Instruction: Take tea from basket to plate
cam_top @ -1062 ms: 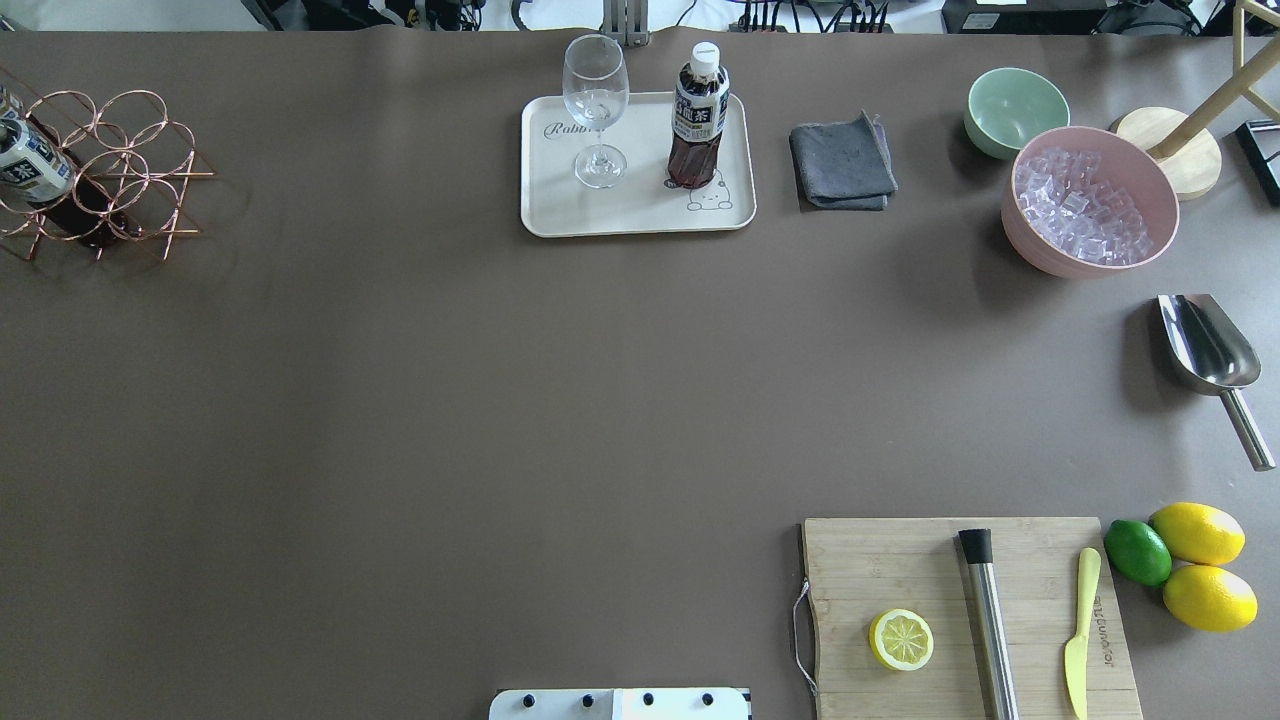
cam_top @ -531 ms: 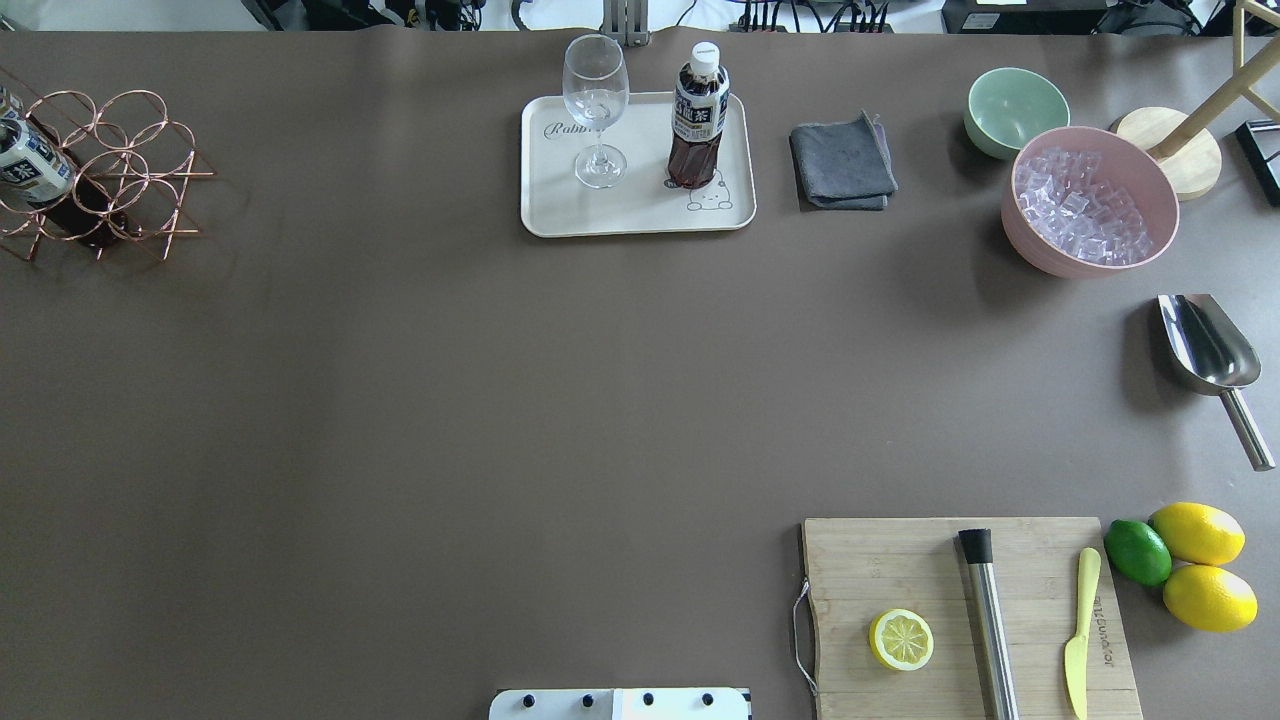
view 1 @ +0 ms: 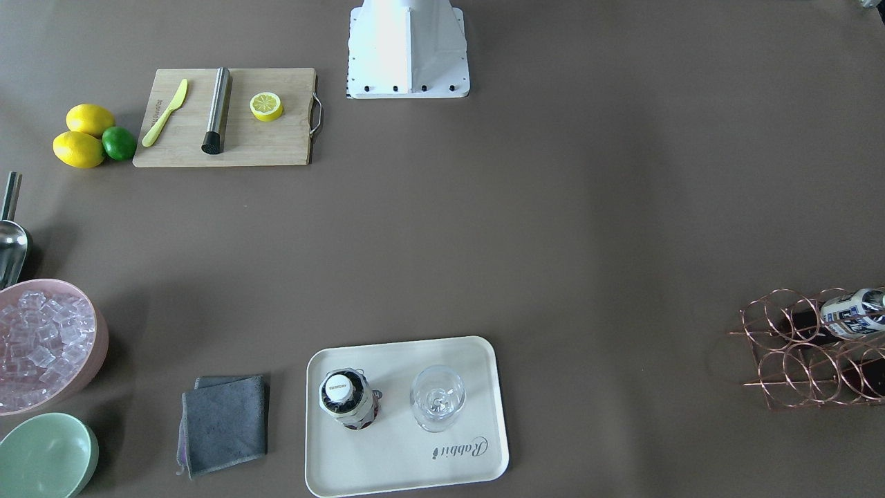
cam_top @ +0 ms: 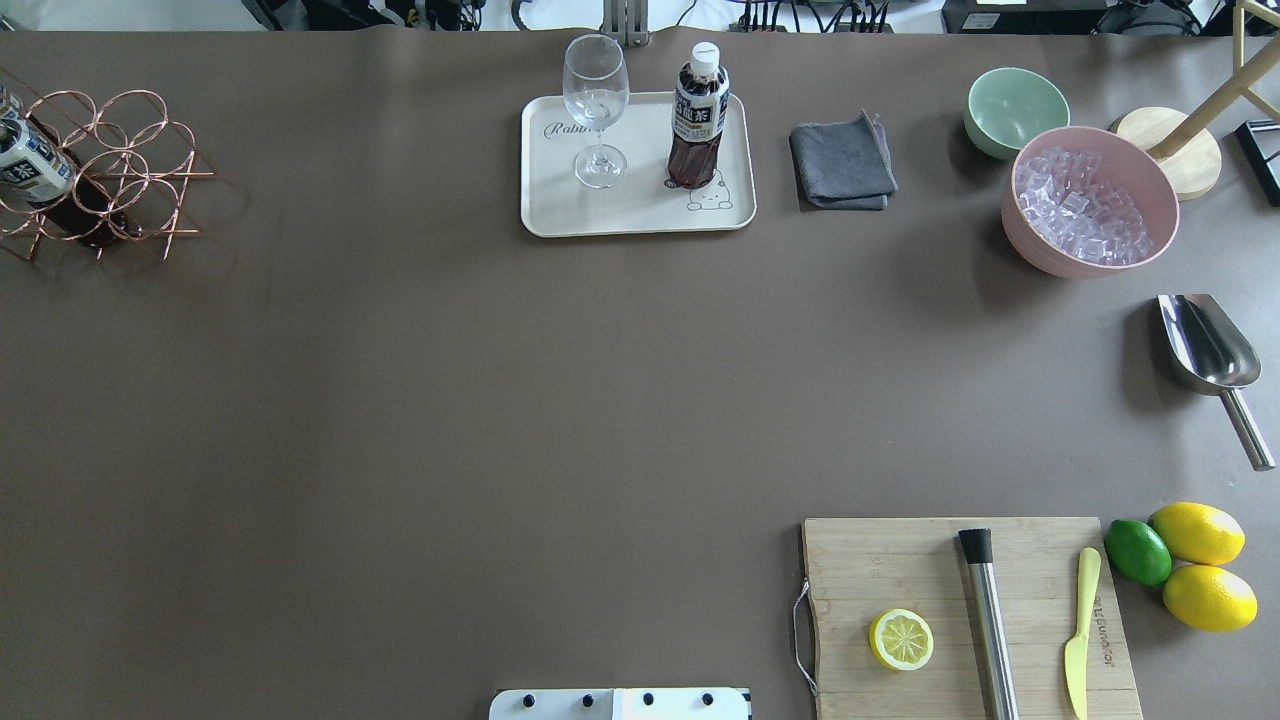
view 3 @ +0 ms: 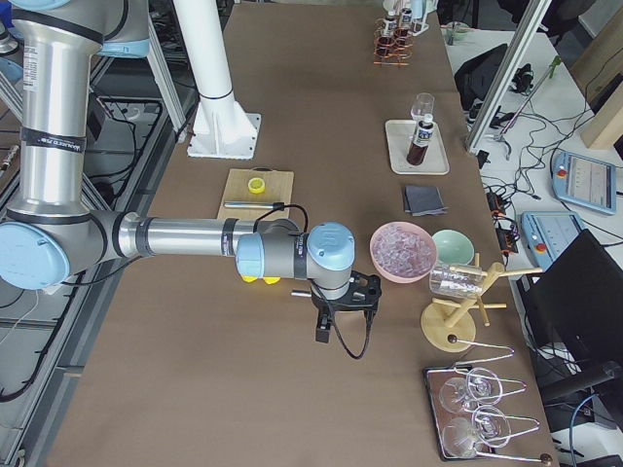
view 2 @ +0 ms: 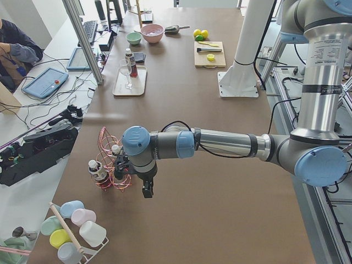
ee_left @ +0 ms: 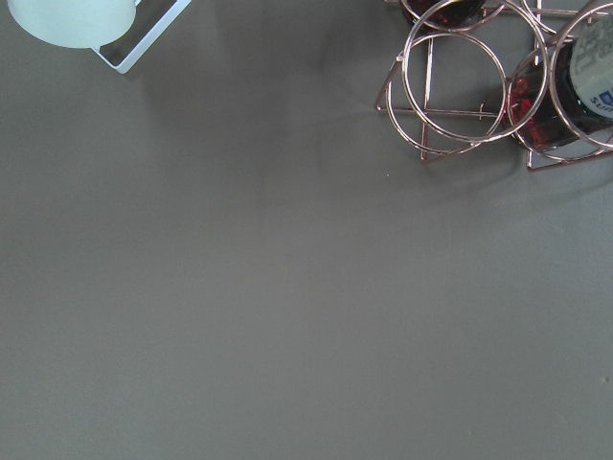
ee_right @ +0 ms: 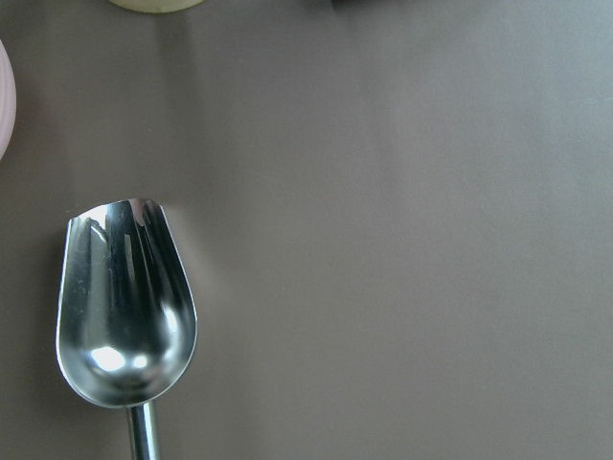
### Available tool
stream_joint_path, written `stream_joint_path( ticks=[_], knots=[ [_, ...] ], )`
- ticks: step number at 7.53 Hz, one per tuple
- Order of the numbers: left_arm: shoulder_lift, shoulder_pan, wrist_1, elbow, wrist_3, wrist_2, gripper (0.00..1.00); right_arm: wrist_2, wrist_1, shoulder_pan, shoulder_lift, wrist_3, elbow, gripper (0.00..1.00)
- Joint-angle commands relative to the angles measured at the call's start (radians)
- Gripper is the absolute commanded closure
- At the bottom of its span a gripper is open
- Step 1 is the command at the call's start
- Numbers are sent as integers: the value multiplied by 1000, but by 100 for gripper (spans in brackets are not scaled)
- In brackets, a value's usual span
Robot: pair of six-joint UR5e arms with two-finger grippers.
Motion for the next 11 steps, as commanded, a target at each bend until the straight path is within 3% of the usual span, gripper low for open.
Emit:
stream_joint_path(
  ticks=[1,11],
  knots=[
    [2,0,0,1,0,-1,2,0,0,0,-1,0,0,0],
    [12,6,-25,6,-3,0,2,0,-2,0,-2,0,1,0]
  ],
)
